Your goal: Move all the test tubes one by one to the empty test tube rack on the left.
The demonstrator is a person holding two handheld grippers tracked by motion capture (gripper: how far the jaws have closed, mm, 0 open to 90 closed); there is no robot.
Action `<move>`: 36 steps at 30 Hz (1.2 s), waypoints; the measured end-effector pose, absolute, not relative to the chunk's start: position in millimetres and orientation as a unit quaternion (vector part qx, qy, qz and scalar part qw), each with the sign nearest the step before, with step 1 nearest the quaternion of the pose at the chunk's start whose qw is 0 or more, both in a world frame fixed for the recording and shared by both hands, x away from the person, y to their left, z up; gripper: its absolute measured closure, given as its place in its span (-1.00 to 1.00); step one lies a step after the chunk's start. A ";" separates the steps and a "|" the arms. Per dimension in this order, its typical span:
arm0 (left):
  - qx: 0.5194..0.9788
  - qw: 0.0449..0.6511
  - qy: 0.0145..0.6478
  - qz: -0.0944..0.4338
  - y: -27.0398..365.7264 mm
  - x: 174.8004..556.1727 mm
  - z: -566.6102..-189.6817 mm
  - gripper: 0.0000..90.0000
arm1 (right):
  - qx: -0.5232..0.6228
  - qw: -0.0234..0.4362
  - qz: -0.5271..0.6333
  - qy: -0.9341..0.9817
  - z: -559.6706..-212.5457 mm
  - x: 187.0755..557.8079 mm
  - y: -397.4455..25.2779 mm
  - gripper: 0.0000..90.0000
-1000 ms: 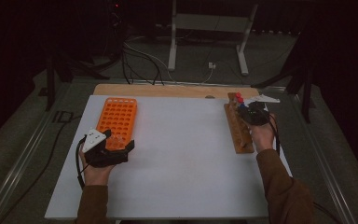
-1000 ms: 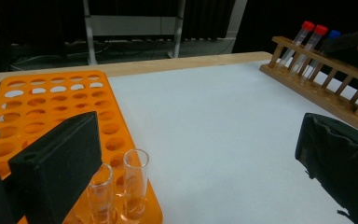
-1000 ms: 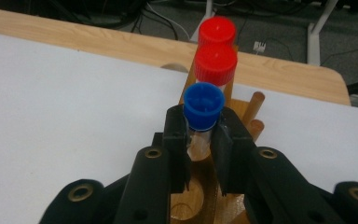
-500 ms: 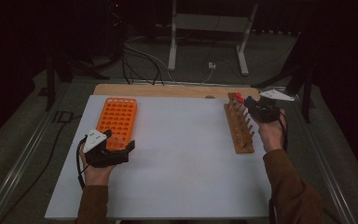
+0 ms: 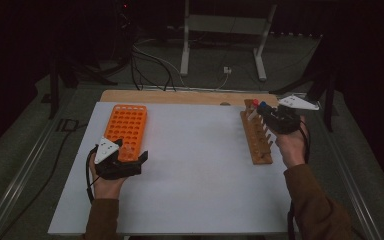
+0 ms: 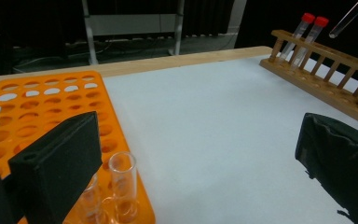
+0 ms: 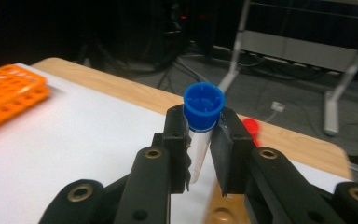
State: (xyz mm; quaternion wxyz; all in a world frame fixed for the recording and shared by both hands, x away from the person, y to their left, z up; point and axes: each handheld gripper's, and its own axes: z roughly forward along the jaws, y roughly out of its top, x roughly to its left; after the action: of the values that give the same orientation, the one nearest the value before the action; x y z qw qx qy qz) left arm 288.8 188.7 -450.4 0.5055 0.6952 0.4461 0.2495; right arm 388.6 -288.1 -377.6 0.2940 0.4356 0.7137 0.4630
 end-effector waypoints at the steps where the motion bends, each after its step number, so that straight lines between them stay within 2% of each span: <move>1: 0.696 0.505 0.445 0.250 187.4 288.9 -450.4 -0.98 | 0.434 0.291 0.465 0.715 -377.7 387.3 -285.7 0.71; 18: 0.710 0.501 0.423 0.257 160.7 292.1 -447.6 -0.98 | 0.378 0.240 0.481 0.754 -392.9 363.7 -238.4 0.71; 36: 0.739 0.502 0.375 0.248 104.5 300.7 -445.0 -0.97 | 0.322 0.179 0.490 0.790 -403.7 341.7 -183.1 0.71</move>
State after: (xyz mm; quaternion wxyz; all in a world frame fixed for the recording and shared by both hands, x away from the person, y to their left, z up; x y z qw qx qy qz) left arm 300.7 104.5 -445.0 0.5018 0.7390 0.3752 0.2476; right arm 341.7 -183.1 -403.7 0.1785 0.3217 0.7902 0.4902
